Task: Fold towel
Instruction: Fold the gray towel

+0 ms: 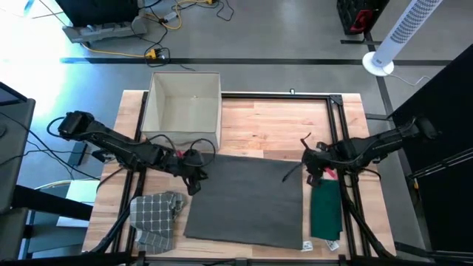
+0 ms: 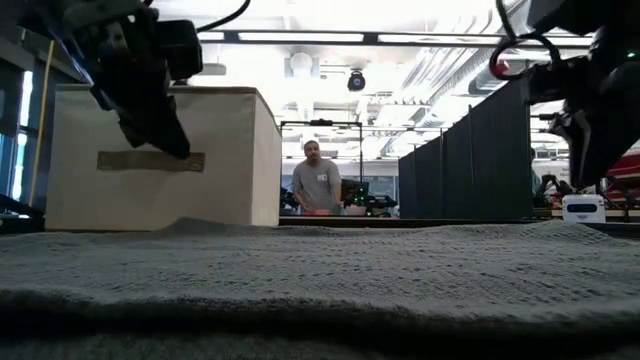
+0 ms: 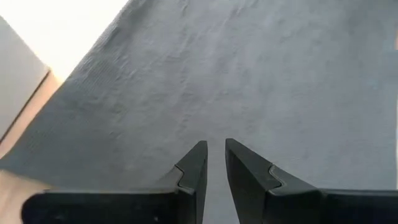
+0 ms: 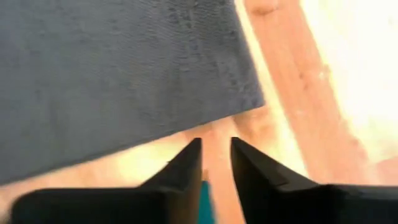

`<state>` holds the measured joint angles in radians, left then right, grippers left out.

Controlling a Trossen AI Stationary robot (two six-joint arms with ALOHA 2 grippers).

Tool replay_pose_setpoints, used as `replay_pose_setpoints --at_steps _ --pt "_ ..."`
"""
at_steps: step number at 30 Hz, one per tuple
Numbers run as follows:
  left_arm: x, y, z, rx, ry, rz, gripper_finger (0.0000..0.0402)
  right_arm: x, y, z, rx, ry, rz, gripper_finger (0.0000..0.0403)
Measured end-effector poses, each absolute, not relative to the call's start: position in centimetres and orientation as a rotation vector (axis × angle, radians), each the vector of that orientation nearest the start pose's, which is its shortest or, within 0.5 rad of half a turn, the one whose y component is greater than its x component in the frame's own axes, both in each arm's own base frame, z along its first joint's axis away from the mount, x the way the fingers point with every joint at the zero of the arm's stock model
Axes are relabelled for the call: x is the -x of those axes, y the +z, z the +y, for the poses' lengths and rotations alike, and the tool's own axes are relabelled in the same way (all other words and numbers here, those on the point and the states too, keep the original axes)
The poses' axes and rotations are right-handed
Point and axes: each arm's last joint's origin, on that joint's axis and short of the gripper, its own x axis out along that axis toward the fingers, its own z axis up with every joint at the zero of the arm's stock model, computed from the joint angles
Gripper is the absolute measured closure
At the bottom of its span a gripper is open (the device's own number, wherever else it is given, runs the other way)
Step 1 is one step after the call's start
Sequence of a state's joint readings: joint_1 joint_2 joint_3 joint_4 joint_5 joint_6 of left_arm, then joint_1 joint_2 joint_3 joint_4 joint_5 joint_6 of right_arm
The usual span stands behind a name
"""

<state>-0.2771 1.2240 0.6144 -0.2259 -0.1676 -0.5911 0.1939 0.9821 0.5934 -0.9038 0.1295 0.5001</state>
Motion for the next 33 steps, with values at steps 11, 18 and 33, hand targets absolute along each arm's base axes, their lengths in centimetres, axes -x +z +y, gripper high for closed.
replay_pose_setpoints --at_steps 11,18,33 --pt "-22.4 19.2 -6.5 0.368 0.098 0.785 0.0350 -15.9 18.6 -0.9 -0.368 -0.295 1.277 0.0195" --pt "-22.4 19.2 -6.5 0.357 0.092 0.778 0.0350 -17.2 16.7 -2.2 -0.408 -0.257 1.368 0.0194" --pt "-22.4 19.2 -6.5 0.354 0.084 0.782 0.0350 -19.6 13.1 -2.7 -0.332 -0.236 1.481 0.0255"
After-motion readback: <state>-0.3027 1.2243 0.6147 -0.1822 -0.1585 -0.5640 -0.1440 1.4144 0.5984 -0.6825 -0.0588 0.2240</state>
